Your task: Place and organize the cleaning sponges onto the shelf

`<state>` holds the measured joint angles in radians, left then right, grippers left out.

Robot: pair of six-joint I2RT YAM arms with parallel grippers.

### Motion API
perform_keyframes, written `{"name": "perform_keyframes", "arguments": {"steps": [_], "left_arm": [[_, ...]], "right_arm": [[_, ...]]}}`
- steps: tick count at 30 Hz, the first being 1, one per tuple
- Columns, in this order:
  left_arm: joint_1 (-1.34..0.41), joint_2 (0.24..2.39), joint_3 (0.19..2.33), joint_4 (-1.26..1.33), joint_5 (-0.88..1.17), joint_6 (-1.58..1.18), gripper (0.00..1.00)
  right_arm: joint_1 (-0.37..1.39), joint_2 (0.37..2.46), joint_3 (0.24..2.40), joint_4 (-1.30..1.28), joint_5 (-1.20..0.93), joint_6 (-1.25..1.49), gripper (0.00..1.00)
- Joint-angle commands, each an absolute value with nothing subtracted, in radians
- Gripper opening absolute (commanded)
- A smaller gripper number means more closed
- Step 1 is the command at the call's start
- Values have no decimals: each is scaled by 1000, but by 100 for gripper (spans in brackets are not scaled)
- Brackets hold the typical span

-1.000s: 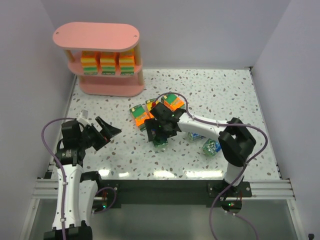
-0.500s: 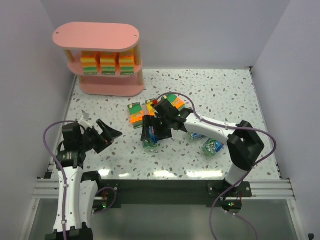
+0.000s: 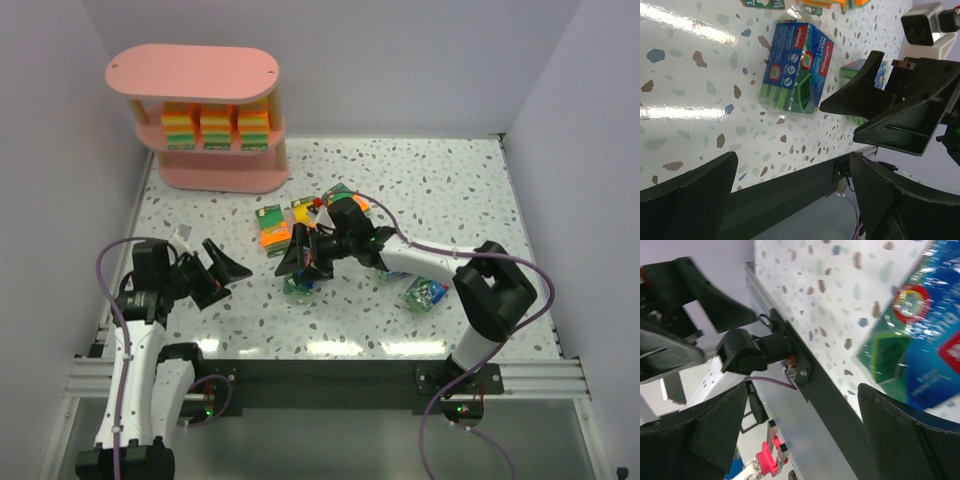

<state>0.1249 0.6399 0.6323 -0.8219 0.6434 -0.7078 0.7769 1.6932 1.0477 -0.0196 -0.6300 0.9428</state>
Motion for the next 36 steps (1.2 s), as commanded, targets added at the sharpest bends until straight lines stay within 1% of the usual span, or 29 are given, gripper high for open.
{"name": "perform_keyframes", "arguments": {"steps": [1,3,5,6,7,8,9,10,12,15,17,18,19,20,22,24,26,27,29,30,33,35,36], "left_arm": [[27,707,701,-776,641,-669,100],[-30,736,721,-729,608,-704,100],[-158,782,729,-687,562,-742,100],[-210,802,741,-666,487,-782,100],[-315,839,744,-654,445,-802,100],[-365,854,745,-643,407,-854,100],[-406,867,735,-609,341,-885,100],[-475,877,726,-594,306,-917,100],[-529,874,700,-565,194,-1021,100],[-627,841,646,-507,63,-1178,100],[-722,845,611,-473,3,-1297,100],[-760,879,604,-431,-59,-1334,100],[-837,905,601,-413,-92,-1371,100],[-877,934,606,-402,-125,-1453,100],[-966,1017,610,-342,-205,-1524,100],[-1009,1072,618,-290,-270,-1624,100],[-1019,1091,624,-273,-319,-1702,95],[-1023,1094,624,-261,-365,-1724,87],[-1025,1085,618,-242,-405,-1767,75],[-1025,1077,620,-238,-434,-1778,67],[-1025,1078,630,-279,-457,-1821,60],[-1025,1083,618,-282,-446,-1854,55],[-1025,1092,612,-281,-428,-1867,54]], "right_arm": [[779,1658,1077,149,-782,992,95],[775,1632,1091,144,-778,993,95],[762,1597,1103,62,-697,947,95],[756,1553,1129,-83,-643,913,95],[750,1528,1149,-172,-580,843,95],[736,1502,1173,-246,-436,819,97],[724,1449,1178,-355,-381,804,98],[710,1425,1181,-401,-321,793,98],[657,1378,1190,-538,-182,788,99],[594,1296,1206,-668,-56,776,99],[557,1255,1204,-698,-45,764,99],[549,1246,1203,-718,-43,759,99],[543,1235,1201,-727,-41,752,99],[537,1224,1195,-733,-43,749,99],[532,1210,1186,-749,-48,736,99],[526,1184,1167,-759,-48,729,99],[522,1154,1146,-764,-41,715,99],[519,1144,1141,-776,-40,704,99],[517,1129,1129,-788,-34,690,99],[515,1114,1127,-802,-32,678,99],[511,1091,1109,-810,-29,666,99],[505,1086,1097,-810,-32,664,99],[505,1086,1095,-811,-35,660,99]]}}
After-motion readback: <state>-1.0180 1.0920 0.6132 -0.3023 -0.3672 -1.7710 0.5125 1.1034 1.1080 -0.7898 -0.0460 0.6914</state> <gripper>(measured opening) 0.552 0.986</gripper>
